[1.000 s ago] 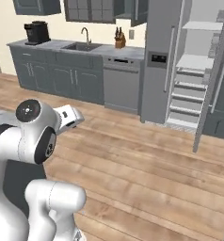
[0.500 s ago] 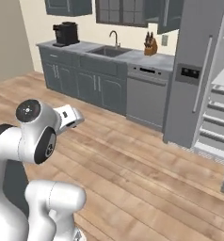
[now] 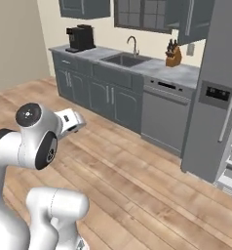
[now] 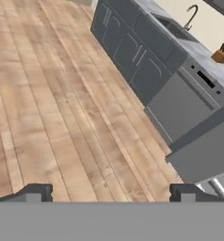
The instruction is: There is a bowl on the dining counter. Grab a lemon wedge from the fridge and place it in the bowl. Then get the liquor bottle and glass cup from the cabinet and place them next to the bowl.
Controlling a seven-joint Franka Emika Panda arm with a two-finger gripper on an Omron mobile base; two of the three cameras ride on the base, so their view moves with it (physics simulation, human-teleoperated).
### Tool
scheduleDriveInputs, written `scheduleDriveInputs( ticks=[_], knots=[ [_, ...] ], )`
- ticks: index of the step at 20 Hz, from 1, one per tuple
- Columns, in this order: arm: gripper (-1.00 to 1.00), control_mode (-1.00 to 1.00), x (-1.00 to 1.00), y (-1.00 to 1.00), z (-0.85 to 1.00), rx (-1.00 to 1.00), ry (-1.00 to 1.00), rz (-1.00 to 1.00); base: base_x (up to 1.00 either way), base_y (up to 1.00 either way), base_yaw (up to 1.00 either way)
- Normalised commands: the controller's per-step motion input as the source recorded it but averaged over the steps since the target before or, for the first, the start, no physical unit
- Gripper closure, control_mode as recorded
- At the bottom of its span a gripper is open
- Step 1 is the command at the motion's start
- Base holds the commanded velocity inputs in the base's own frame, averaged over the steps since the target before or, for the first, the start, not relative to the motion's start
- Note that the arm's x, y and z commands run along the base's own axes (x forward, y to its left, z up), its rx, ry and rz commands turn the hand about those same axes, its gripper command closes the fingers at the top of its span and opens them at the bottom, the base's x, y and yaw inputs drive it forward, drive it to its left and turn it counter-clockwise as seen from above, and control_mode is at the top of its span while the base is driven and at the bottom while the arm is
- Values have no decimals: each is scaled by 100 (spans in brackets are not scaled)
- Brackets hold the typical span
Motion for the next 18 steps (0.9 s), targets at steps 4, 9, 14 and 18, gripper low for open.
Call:
scheduleDriveInputs(
  ticks=[4, 9, 14, 18],
  knots=[
    [-100, 100, 0, 0, 0, 0, 0, 0, 100, 1, 0],
    [-100, 100, 0, 0, 0, 0, 0, 0, 100, -11, 5],
    [-100, 100, 0, 0, 0, 0, 0, 0, 100, -14, 6],
    [-100, 100, 0, 0, 0, 0, 0, 0, 100, 1, -2]
  ],
)
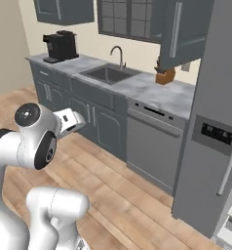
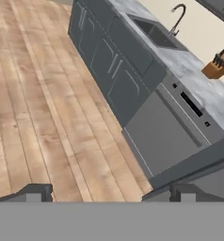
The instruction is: There is a bowl on the dining counter. Grab a lemon wedge from the fridge and place it in the bowl. Then get the liquor bottle and glass cup from the cabinet and place them next to the bowl.
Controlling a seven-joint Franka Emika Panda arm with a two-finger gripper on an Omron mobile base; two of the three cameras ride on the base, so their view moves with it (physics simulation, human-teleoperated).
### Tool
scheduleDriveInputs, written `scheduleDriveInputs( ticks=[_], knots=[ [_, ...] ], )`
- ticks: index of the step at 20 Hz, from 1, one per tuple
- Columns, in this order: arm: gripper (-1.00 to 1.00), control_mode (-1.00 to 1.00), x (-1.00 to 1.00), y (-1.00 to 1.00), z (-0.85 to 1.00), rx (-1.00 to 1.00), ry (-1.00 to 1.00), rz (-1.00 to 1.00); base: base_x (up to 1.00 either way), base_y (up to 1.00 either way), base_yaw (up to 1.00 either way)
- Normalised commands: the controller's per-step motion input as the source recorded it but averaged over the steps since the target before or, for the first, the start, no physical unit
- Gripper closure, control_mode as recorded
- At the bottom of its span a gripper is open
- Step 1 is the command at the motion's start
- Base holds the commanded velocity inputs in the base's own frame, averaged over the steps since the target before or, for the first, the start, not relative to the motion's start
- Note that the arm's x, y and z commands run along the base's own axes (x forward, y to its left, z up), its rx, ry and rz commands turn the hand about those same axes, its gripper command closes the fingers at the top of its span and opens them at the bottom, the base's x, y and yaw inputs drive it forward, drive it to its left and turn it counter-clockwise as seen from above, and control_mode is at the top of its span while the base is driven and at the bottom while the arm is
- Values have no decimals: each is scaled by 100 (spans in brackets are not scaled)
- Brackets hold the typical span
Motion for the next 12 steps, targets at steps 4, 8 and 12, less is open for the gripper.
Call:
scheduleDriveInputs(
  ticks=[4, 8, 12],
  knots=[
    [-100, 100, 0, 0, 0, 0, 0, 0, 100, 21, -18],
    [-100, 100, 0, 0, 0, 0, 0, 0, 100, 30, -27],
    [-100, 100, 0, 0, 0, 0, 0, 0, 100, 35, -35]
  ],
)
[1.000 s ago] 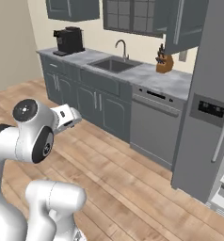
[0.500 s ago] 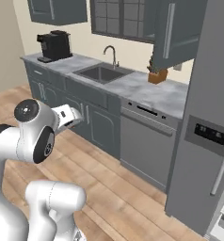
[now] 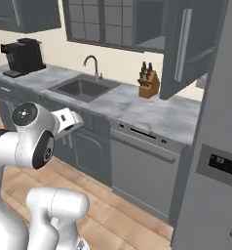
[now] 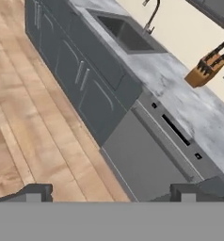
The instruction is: There is a bowl on the dining counter. Grab a lemon wedge from the fridge and place it in the bowl. Then get the liquor bottle and glass cup from the cabinet and place them next to the bowl.
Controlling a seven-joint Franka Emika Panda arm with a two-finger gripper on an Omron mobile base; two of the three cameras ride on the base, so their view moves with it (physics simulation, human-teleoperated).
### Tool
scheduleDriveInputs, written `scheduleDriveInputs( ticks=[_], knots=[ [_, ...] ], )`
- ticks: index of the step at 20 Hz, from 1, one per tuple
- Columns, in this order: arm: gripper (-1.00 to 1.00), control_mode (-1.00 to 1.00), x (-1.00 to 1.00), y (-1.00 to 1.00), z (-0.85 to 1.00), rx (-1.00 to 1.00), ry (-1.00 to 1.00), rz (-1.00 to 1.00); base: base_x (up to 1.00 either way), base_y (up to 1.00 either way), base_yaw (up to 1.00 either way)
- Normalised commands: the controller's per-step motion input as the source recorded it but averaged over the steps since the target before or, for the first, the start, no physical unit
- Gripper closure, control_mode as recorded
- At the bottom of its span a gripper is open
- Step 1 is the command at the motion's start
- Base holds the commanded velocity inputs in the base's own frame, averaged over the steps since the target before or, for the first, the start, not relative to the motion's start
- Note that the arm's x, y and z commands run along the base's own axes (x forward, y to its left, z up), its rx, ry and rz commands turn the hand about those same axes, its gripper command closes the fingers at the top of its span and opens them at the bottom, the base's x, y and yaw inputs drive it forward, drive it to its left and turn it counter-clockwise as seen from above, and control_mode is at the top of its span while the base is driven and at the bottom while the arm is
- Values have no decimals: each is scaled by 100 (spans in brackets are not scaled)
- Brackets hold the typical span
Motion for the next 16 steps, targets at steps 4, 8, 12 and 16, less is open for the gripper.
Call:
scheduleDriveInputs(
  ticks=[4, 8, 12, 16],
  knots=[
    [-100, 100, 0, 0, 0, 0, 0, 0, 100, 22, -38],
    [-100, 100, 0, 0, 0, 0, 0, 0, 100, 10, -40],
    [-100, 100, 0, 0, 0, 0, 0, 0, 92, 4, -42],
    [-100, 100, 0, 0, 0, 0, 0, 0, 63, 19, -43]
  ],
)
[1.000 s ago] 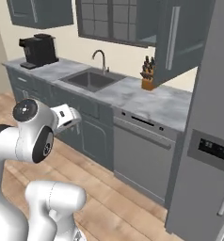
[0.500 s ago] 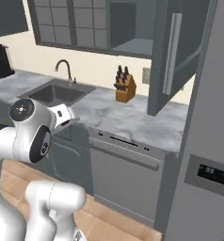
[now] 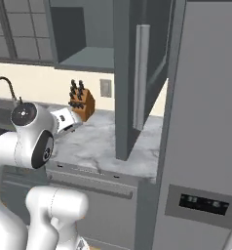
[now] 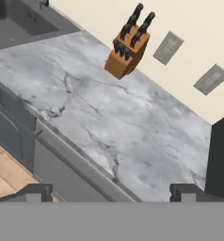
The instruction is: There is a bowl on the dining counter. Grab a lemon wedge from the fridge and place it in the bowl. Then get the liquor bottle and glass cup from the cabinet and place them next to the bowl.
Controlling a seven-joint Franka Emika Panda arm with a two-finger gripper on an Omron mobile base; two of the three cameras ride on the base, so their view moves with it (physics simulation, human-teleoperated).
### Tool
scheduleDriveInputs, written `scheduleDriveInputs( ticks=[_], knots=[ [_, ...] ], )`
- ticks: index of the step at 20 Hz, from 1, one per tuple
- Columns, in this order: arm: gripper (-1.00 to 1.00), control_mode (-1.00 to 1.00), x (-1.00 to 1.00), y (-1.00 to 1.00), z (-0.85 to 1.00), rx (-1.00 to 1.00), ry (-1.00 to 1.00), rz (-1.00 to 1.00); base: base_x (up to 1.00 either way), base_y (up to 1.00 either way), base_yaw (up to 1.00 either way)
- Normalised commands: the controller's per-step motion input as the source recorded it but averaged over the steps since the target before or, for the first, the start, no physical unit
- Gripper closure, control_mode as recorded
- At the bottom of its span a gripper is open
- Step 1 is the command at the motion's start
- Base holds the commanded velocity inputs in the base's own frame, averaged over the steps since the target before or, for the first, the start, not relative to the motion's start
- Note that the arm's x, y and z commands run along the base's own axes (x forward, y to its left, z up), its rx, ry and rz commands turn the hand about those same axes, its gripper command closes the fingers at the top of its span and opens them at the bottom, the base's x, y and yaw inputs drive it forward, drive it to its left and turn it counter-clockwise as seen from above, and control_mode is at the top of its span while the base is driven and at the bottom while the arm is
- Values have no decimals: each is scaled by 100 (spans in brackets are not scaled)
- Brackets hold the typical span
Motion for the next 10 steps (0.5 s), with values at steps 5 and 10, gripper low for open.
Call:
scheduleDriveInputs(
  ticks=[5, 10],
  knots=[
    [-100, 100, 0, 0, 0, 0, 0, 0, 33, 68, -41],
    [-100, 100, 0, 0, 0, 0, 0, 0, 67, 25, -23]
  ],
)
